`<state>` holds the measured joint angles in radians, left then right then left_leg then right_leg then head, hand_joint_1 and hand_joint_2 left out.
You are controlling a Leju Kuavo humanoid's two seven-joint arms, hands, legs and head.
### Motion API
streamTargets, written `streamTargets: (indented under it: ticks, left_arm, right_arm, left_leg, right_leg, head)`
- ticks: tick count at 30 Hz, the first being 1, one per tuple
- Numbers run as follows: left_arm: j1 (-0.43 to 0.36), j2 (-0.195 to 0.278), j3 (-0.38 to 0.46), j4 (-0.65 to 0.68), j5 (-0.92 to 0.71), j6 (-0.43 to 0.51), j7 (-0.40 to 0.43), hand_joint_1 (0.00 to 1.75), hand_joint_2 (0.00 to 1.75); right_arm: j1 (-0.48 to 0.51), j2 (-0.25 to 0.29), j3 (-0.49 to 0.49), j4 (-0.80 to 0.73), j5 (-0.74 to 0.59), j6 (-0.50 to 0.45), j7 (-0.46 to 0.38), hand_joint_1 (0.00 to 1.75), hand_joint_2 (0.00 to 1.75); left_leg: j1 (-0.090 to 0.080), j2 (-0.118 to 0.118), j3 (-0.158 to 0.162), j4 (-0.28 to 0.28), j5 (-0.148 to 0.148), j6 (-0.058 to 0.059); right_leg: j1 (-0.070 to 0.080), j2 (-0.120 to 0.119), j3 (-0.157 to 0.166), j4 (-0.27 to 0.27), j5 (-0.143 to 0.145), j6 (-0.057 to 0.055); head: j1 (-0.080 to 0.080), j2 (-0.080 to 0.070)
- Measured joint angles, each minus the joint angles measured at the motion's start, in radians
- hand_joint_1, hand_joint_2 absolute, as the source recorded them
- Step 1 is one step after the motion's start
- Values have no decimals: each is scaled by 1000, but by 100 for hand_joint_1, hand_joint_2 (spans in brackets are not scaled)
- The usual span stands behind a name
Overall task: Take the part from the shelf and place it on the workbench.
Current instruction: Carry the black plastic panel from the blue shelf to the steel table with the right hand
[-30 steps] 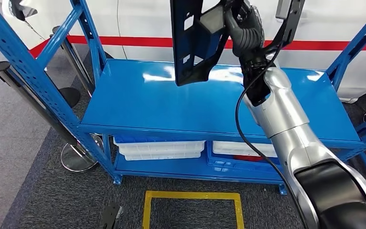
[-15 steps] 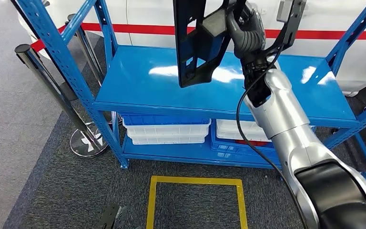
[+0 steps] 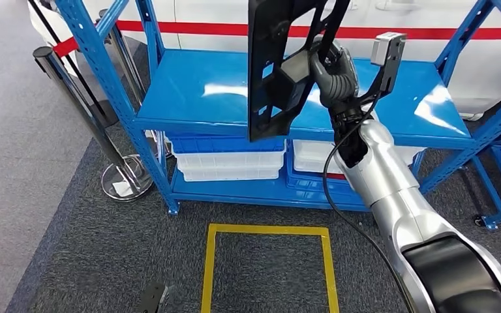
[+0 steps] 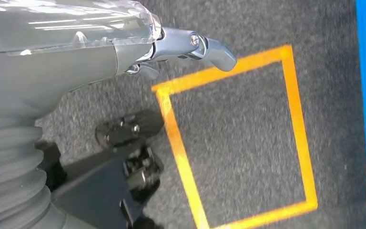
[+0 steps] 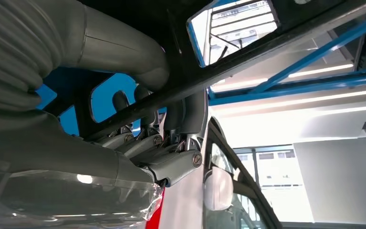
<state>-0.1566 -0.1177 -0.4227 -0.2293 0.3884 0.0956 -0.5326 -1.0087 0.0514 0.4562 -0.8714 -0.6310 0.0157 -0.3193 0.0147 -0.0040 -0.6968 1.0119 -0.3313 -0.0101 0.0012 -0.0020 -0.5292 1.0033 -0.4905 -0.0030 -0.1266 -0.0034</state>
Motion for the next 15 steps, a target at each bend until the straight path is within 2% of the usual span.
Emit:
streamTargets:
  ticks: [1,2,4,5,6,7,8,9,10,11,12,13,15]
  left_arm:
    - [4,0,0,0,1,-1,-1,0,175]
    - [8,0,0,0,3,-2,-2,0,175]
    - [13,0,0,0,7,-5,-6,0,175]
    - [15,0,0,0,9,-7,-8,0,175]
    - [16,0,0,0,9,-8,-9,0,175]
    - [18,0,0,0,9,-9,-10,0,175]
    - [19,0,0,0,9,-10,-11,0,175]
    - [21,0,0,0,9,-10,-11,0,175]
    - [22,1,0,0,9,-11,-12,0,175]
    - [22,1,0,0,9,-11,-13,0,175]
    - [23,1,0,0,9,-11,-14,0,175]
    - [23,2,0,0,9,-12,-16,0,175]
    - [27,1,0,0,9,-12,-18,0,175]
  right_arm:
    - [6,0,0,2,2,0,-2,175,175]
    - [13,0,0,3,5,-2,-6,175,175]
    - [30,-2,0,-1,17,-8,-15,175,175]
    - [41,-4,0,-4,24,-13,-21,175,175]
    - [55,-7,0,-8,33,-17,-27,175,175]
    - [70,-10,0,-14,41,-21,-33,175,175]
    - [88,-14,0,-19,49,-23,-39,175,175]
    - [105,-19,0,-25,56,-25,-45,175,175]
    - [120,-23,0,-32,60,-25,-50,175,175]
    - [132,-27,0,-38,63,-25,-53,175,175]
    - [141,-31,0,-44,64,-24,-56,175,175]
    - [147,-35,0,-50,65,-24,-59,175,175]
    - [158,-44,0,-55,64,-24,-61,175,175]
  left_leg:
    - [0,0,-7,8,-17,-4]
    - [-1,-1,-17,35,-56,-7]
    - [0,0,-42,149,-167,-9]
    - [0,0,-50,217,-204,-11]
    - [0,1,-51,272,-215,-12]
    - [0,1,-41,302,-201,-12]
    - [0,1,-16,299,-171,-11]
    - [-1,1,27,261,-145,-8]
    - [-2,0,85,193,-143,-4]
    - [-5,0,143,113,-160,0]
    - [-8,0,185,50,-182,5]
    - [-12,-1,208,9,-200,8]
    - [-11,0,202,-7,-187,18]
  right_leg:
    - [-2,-3,-8,-8,14,-9]
    - [-4,-5,-19,-14,29,-16]
    - [-4,-7,-48,-15,56,-27]
    - [-2,-7,-65,-13,69,-29]
    - [0,-8,-82,-11,81,-29]
    - [1,-8,-100,-7,93,-29]
    - [3,-8,-118,-3,105,-28]
    - [3,-8,-135,2,115,-26]
    - [5,-8,-151,8,125,-23]
    - [5,-9,-163,15,134,-19]
    - [5,-9,-171,19,143,-14]
    - [4,-9,-175,19,152,-9]
    - [2,-7,-181,13,168,4]
  head:
    - [0,0]
    - [0,0]
    - [0,0]
    - [0,0]
    - [0,0]
    - [0,0]
    - [0,0]
    - [0,0]
    - [0,0]
    - [0,0]
    - [0,0]
    - [0,0]
    - [-1,0]
